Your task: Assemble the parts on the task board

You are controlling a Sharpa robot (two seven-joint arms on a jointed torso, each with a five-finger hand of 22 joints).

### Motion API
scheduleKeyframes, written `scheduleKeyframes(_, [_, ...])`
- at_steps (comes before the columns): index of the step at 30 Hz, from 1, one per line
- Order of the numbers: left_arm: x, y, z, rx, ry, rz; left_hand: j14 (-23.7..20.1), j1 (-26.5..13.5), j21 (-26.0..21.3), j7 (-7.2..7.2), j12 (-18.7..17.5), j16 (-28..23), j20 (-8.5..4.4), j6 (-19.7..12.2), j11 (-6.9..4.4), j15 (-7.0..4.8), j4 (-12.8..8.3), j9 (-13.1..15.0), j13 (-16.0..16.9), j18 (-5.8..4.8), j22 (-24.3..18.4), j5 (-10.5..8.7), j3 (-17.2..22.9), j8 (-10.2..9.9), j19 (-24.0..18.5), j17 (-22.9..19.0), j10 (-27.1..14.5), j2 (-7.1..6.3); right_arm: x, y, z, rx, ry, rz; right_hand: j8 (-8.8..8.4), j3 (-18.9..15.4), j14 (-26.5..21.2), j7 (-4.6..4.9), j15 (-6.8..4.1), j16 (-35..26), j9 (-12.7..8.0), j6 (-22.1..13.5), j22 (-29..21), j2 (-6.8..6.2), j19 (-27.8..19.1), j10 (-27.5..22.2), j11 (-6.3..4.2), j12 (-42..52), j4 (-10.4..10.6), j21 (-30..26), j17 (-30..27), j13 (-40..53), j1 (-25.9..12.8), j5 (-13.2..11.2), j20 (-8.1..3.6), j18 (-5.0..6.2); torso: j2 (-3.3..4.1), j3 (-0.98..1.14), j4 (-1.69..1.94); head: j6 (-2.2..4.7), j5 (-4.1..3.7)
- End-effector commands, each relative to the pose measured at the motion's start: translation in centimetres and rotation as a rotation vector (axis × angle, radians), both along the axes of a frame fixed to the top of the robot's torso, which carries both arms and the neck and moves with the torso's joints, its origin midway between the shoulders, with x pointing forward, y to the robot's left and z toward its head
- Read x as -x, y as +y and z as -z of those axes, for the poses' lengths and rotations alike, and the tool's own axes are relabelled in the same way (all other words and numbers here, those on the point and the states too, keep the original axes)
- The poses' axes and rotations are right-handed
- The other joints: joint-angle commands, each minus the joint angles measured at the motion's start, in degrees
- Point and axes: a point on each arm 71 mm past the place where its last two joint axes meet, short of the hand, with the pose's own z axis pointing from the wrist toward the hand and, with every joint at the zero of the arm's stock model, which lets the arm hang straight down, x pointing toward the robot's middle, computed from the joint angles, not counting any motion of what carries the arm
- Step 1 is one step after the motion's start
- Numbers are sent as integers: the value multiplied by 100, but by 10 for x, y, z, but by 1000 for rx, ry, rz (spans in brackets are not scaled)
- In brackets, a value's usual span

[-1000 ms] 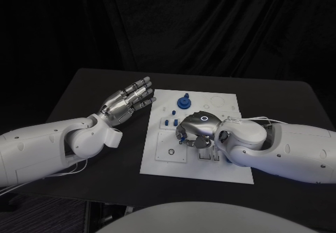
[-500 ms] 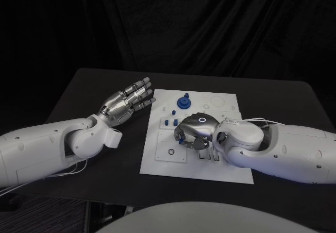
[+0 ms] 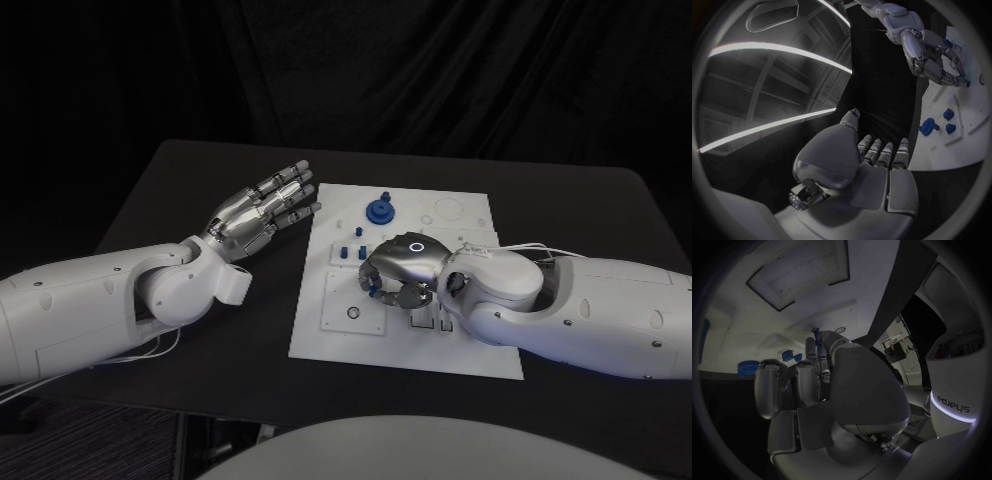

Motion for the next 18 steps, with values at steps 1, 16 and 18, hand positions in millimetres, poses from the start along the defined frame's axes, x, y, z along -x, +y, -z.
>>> scheduleKeyframes(1, [1, -1, 0, 19, -3, 7, 2, -23, -5, 28, 29, 18, 24, 11, -39, 49, -34, 5, 7, 67, 5, 39, -9, 24, 16, 6, 14, 37, 1, 0, 4, 25, 10, -3, -20, 3, 113, -6, 0, -20, 1, 32, 1216, -3, 171, 55, 3, -22, -30, -15, -5, -8, 40, -34, 4, -48, -4, -4, 3, -1, 8])
scheduleKeyframes(16, [2, -1, 3, 15, 8, 10, 5, -29, -3, 26, 22, 22, 28, 3, -38, 54, -39, 4, 5, 67, 9, 44, -5, 23, 20, 7, 12, 38, 1, -2, 5, 42, 18, 3, -35, 6, 103, -4, -1, -36, -8, 32, 1208, -5, 158, 54, 6, -35, -38, -38, -28, -15, 46, -21, 3, -42, -8, -4, -5, -1, 8])
scheduleKeyframes(18, [2, -1, 4, 14, 10, 9, 5, -31, -2, 25, 20, 22, 29, 0, -38, 56, -40, 3, 5, 67, 7, 45, -3, 22, 20, 7, 11, 41, 1, -2, 5, 42, 18, 4, -35, 6, 103, -4, -1, -36, -8, 32, 1208, -5, 158, 54, 6, -35, -38, -38, -28, -15, 46, -21, 3, -42, -10, -4, -5, -1, 4])
